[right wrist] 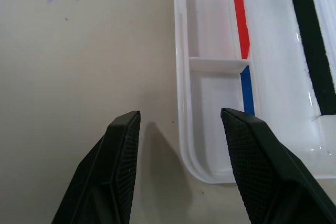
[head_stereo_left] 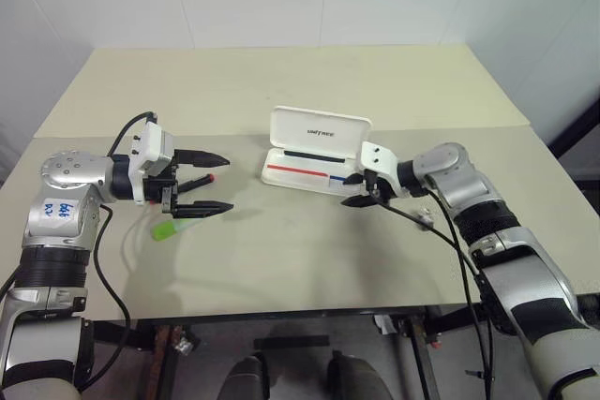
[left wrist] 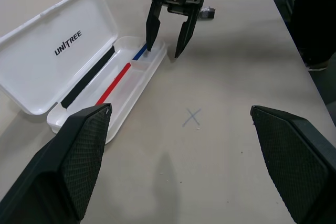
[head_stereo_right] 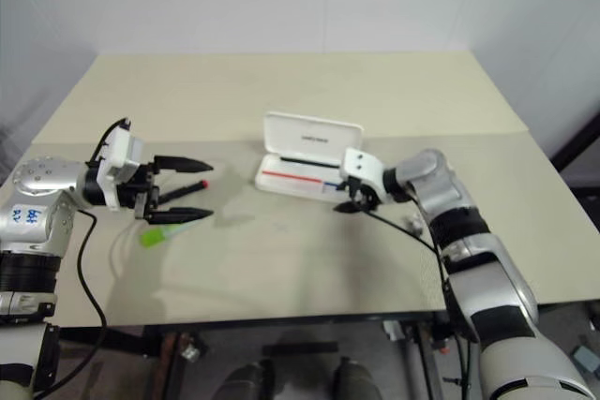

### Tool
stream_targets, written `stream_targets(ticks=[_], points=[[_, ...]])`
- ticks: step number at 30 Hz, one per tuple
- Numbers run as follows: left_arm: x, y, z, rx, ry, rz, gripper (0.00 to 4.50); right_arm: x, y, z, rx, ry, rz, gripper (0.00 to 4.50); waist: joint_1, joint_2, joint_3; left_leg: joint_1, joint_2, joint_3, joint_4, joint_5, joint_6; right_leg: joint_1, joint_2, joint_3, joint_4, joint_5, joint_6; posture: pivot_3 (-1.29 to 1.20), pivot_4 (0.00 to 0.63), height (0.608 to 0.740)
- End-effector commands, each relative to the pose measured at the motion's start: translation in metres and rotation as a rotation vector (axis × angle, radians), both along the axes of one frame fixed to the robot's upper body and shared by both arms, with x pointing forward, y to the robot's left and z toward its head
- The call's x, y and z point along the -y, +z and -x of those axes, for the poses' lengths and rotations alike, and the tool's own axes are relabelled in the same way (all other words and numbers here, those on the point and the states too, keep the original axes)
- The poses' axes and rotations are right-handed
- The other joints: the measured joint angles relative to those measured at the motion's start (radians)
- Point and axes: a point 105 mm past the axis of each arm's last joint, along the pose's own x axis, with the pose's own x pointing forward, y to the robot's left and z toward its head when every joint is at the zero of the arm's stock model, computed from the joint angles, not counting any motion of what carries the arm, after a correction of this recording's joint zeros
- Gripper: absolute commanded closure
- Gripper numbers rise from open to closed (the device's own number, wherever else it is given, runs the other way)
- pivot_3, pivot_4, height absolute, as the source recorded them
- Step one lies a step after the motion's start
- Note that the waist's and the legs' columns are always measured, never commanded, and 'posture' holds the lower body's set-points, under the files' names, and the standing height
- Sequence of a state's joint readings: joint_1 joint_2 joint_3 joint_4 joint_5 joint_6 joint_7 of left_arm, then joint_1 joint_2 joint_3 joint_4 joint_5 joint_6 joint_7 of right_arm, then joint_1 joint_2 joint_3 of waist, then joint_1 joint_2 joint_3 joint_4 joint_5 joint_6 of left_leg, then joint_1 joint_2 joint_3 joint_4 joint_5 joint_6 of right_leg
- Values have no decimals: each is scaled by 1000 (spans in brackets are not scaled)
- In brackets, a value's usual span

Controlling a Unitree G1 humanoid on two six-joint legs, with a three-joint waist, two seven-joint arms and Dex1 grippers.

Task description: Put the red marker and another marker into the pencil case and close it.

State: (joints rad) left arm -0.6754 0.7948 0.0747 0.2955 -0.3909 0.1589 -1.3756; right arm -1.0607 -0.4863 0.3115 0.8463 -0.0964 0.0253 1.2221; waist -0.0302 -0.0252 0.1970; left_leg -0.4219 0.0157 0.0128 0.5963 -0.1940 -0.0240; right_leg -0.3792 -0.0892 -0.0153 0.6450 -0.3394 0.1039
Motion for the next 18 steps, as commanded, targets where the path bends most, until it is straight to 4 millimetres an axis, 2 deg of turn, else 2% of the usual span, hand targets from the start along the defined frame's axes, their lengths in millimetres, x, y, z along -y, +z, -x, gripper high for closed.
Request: stream_targets(ticks=[1, 3, 5, 7, 11, 12, 18], points=[[0, 10, 2, 55, 3, 7, 0, -4, 5, -7, 37, -1, 34, 1933, -1, 0, 0, 0, 0, 0, 0, 0, 0, 0, 0, 0, 0, 0, 0, 0, 150, 740], [1, 10, 3, 60, 1, 9, 0, -1, 0, -10, 38, -8, 85, 1933, -1, 0, 0, 0, 0, 0, 0, 0, 0, 0, 0, 0, 0, 0, 0, 0, 150, 740], [2, 11, 3, 66, 0, 11, 0, 2, -3, -12, 44, -8, 132, 2311, -1, 0, 0, 0, 0, 0, 0, 0, 0, 0, 0, 1, 0, 0, 0, 0, 150, 740], [1, 13, 3, 74, 3, 13, 0, 0, -2, -13, 53, -1, 145, 2857, -1, 0, 0, 0, 0, 0, 1, 0, 0, 0, 0, 0, 1, 0, 0, 0, 150, 740], [-3, 15, 4, 79, 18, 12, 0, -5, 1, -13, 67, 29, 149, 4279, -1, 0, 0, 1, 0, 0, 2, 0, 0, 0, 0, 0, 3, 0, 0, 0, 150, 740], [-4, 15, 4, 80, 24, 11, 0, -6, 2, -13, 68, 33, 147, 4494, -1, 0, 0, 1, 0, 0, 3, 0, 0, 0, 0, 1, 4, 0, 0, 0, 150, 740], [-4, 14, 4, 85, 28, 12, 0, -7, 5, -9, 55, 69, 159, 4494, -1, 0, 0, 1, 0, -1, 4, 1, -1, 0, 0, 1, 7, 0, 0, 0, 150, 740]])
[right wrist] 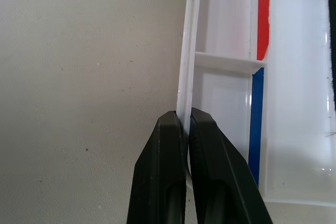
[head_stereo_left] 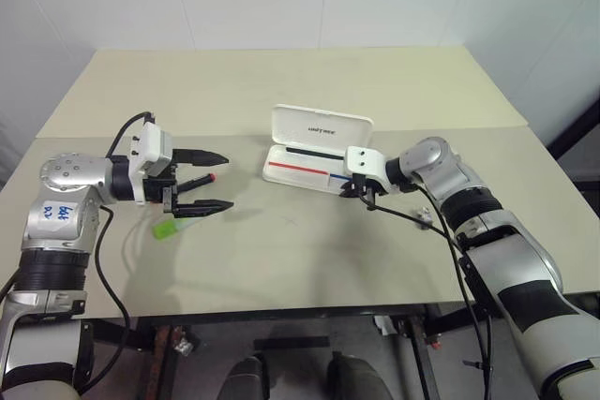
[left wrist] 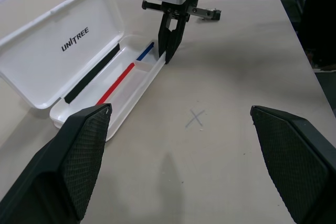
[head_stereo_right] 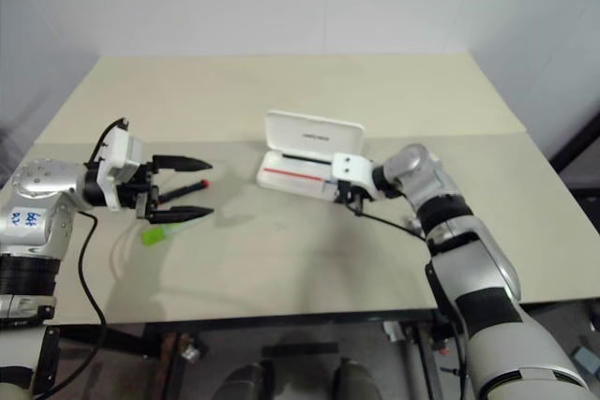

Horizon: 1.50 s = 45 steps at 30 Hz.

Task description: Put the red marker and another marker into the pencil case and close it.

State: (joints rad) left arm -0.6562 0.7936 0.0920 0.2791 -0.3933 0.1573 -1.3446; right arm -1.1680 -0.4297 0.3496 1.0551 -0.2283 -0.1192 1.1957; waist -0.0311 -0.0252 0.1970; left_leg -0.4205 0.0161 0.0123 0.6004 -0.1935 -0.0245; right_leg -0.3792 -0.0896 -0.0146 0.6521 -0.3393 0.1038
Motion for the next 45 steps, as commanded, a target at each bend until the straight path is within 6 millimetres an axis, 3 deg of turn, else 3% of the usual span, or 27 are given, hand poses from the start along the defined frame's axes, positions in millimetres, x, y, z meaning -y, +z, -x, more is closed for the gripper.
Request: stream_targets(ticks=[1, 10, 23, 34, 37, 38, 42, 45], points=[[-1, 13, 4, 68, -3, -4, 0, 0, 11, 2, 11, 41, 24, 4494, 0, 0, 0, 0, 0, 0, 0, 0, 0, 0, 0, 0, 0, 0, 0, 0, 150, 740], [-4, 9, 5, 49, 3, -6, 0, -4, 26, 36, -16, 189, -3, 4494, 3, 0, 0, -2, 0, 1, -2, -1, 0, -1, 0, 0, -4, 0, 0, 0, 150, 740], [0, -3, 4, 15, -1, 7, 0, 17, 11, 95, -78, 135, -16, 4494, 4, 0, 0, -2, 0, 1, -1, -1, 1, -1, -1, 0, -5, 0, 0, 0, 150, 740], [8, -3, 2, 10, -28, 10, 0, 22, -26, 88, -4, 187, 61, 4494, 4, 0, 0, -2, -1, 1, 0, -2, 1, 0, -1, 0, -5, 0, 0, 0, 150, 740], [9, -2, 2, 11, -32, 9, 0, 20, -26, 84, 5, 186, 49, 4494, 0, -1, 0, 0, -1, 1, 2, -2, 2, 2, 0, 0, -5, 0, 1, 0, 150, 740], [10, -2, 2, 11, -33, 9, 0, 19, -26, 84, 5, 188, 42, 3901, 0, -1, 0, 0, 0, 1, 3, -2, 2, 2, 1, 0, -4, 1, 0, 0, 150, 740], [8, -1, 3, 12, -33, 6, 0, 12, -18, 86, 28, 234, 11, 2704, 4, -1, 0, 0, 4, 0, 6, -2, 1, 3, 2, 0, -2, 2, -1, 0, 150, 740], [6, 1, 3, 15, -26, 2, 0, 8, -10, 85, 48, 237, -19, 2704, 4, -1, 0, 0, 6, 0, 6, -2, 1, 3, 3, 0, -3, 3, -1, 0, 150, 740]])
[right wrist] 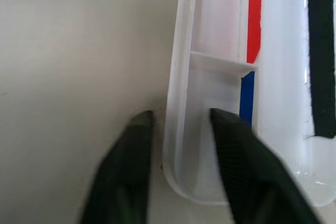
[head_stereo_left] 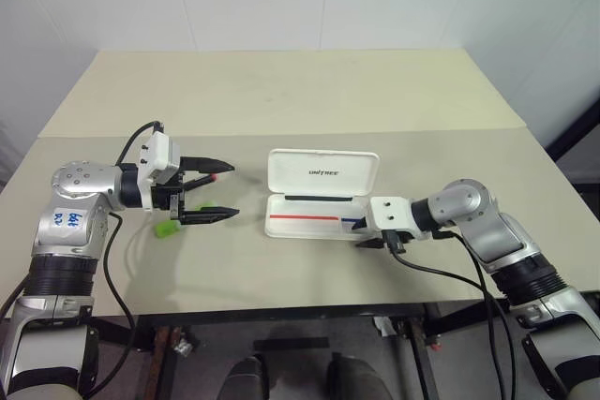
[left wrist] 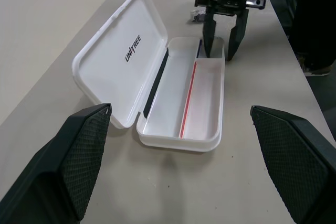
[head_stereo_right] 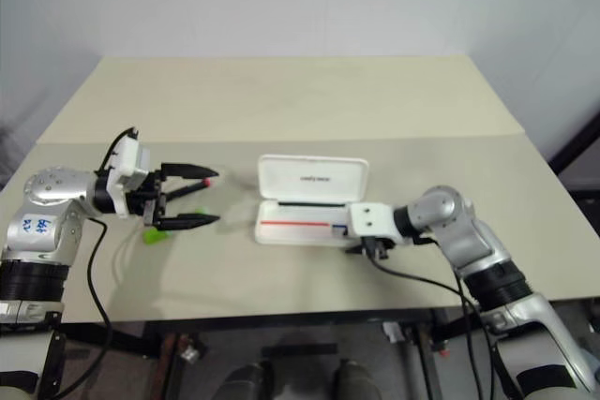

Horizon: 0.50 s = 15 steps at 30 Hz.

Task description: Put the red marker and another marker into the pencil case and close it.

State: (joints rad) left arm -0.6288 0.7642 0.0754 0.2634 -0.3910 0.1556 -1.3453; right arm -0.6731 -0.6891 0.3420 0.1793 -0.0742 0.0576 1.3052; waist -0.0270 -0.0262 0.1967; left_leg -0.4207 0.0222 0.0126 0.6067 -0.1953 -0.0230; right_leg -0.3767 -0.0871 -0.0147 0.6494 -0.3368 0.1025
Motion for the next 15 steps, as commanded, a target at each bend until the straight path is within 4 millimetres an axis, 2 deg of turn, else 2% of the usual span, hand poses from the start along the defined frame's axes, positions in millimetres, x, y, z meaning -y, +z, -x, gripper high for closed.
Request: stream_targets(ticks=[1, 7, 10, 13, 15], points=[[-3, 13, 1, 44, 4, -5, 0, -10, 14, 2, 25, 43, -49, 2704, 0, 0, 0, 0, 0, 0, 0, 0, 0, 0, 0, 0, 0, 0, 0, 0, 150, 740], [-11, 15, 3, 57, 35, -8, 0, -13, 24, 28, -70, 132, -80, 2704, 1, 0, 0, -1, 3, 0, 0, -2, -1, 0, 3, 0, -2, 0, 0, 0, 150, 740], [-16, 13, 5, 55, 58, -9, 0, -10, 30, 25, -64, 85, -91, 2704, 1, 0, 0, -1, 6, 1, 2, -5, -2, 0, 6, 1, -3, 0, -1, 0, 150, 740], [-23, 9, 7, 46, 89, -11, 0, -8, 41, 17, 16, 77, -122, 2111, -1, 1, 0, -1, 7, 1, 3, -6, -2, 0, 7, 3, -3, -1, -1, 0, 150, 740], [-28, 7, 8, 43, 113, -17, 0, -6, 50, 11, 59, 67, -158, 1425, -1, 1, 0, 0, 7, 1, 3, -6, -2, 0, 7, 4, -3, -1, -1, 0, 150, 740]])
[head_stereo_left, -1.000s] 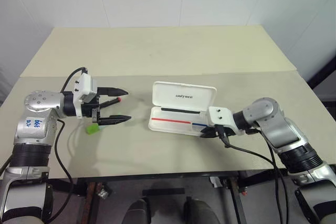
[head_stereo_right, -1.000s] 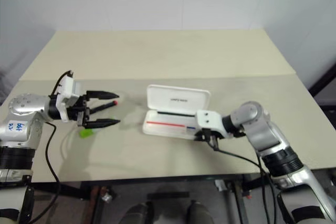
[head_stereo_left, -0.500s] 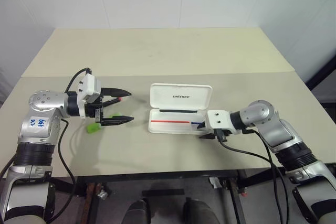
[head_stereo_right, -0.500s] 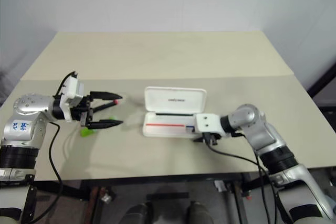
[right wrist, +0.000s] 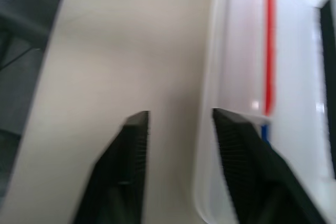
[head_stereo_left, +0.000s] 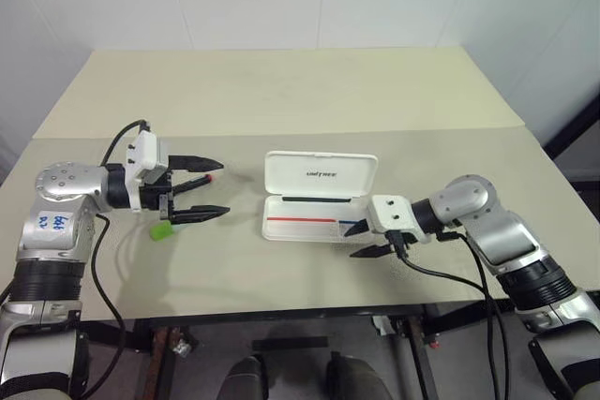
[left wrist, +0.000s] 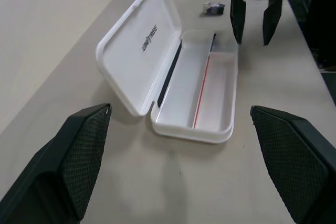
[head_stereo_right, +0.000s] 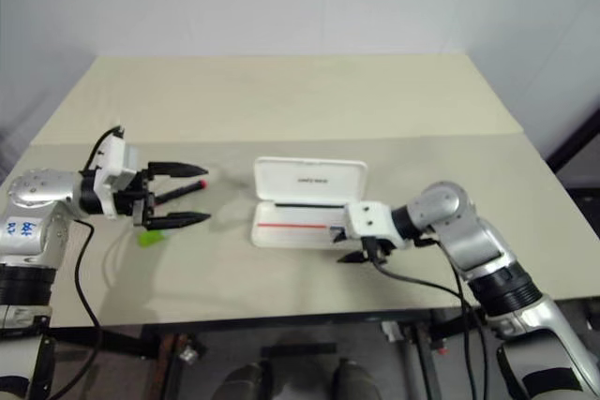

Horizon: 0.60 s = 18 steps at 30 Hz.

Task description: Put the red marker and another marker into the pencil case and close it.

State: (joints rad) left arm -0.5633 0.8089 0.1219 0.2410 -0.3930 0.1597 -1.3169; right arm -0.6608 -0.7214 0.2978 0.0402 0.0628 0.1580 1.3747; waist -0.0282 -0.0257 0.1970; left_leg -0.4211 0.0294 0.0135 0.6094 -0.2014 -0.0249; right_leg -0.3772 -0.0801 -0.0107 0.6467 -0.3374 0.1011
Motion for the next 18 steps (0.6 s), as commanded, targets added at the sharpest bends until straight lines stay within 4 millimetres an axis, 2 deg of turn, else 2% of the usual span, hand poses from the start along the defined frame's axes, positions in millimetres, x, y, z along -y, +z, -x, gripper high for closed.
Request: stream_targets(ticks=[1, 4, 5, 8, 12, 14, 18], points=[[-11, 9, 4, 46, 39, -13, 0, 3, 28, -10, 114, -8, -84, 1109, 0, 0, 0, 0, 0, 0, 0, 0, 0, 0, 0, 0, 0, 0, 0, 0, 150, 740], [-21, 5, 4, 39, 74, -36, 0, 4, 47, -16, 156, -8, -198, 24, 1, 0, 0, 0, 0, 0, 0, 0, 0, 0, 0, 0, -1, 0, -1, 0, 150, 740], [-27, 3, 4, 36, 94, -52, 0, 4, 56, -16, 146, -13, -260, 24, 1, 0, 0, 0, 0, 0, 0, 0, 0, 0, 0, 0, -1, 0, -1, 0, 150, 740], [-49, -2, 3, 21, 167, -102, 0, -2, 91, 4, 33, 49, -519, 24, 0, 1, 0, 0, 1, 0, 0, -1, 0, 0, -1, 1, -1, 0, -1, 0, 150, 740], [-72, -7, 0, -10, 231, -154, 0, -7, 114, 22, -34, 54, -657, 24, 1, 1, 1, 0, 3, -3, 0, -3, 0, -1, -3, 2, -2, 0, -1, 0, 150, 740], [-83, -9, -5, -24, 273, -210, 0, -11, 121, 28, -26, 41, -694, 24, 1, 1, 1, 0, 3, -3, 0, -4, 0, -1, -4, 2, -3, 0, -2, 0, 150, 740], [-100, -14, -21, -44, 377, -299, 0, -16, 120, 32, 5, 19, -697, 24, 6, 1, 1, -1, 2, -2, 0, -4, 1, -1, -6, 1, -3, 0, -2, 0, 150, 740]])
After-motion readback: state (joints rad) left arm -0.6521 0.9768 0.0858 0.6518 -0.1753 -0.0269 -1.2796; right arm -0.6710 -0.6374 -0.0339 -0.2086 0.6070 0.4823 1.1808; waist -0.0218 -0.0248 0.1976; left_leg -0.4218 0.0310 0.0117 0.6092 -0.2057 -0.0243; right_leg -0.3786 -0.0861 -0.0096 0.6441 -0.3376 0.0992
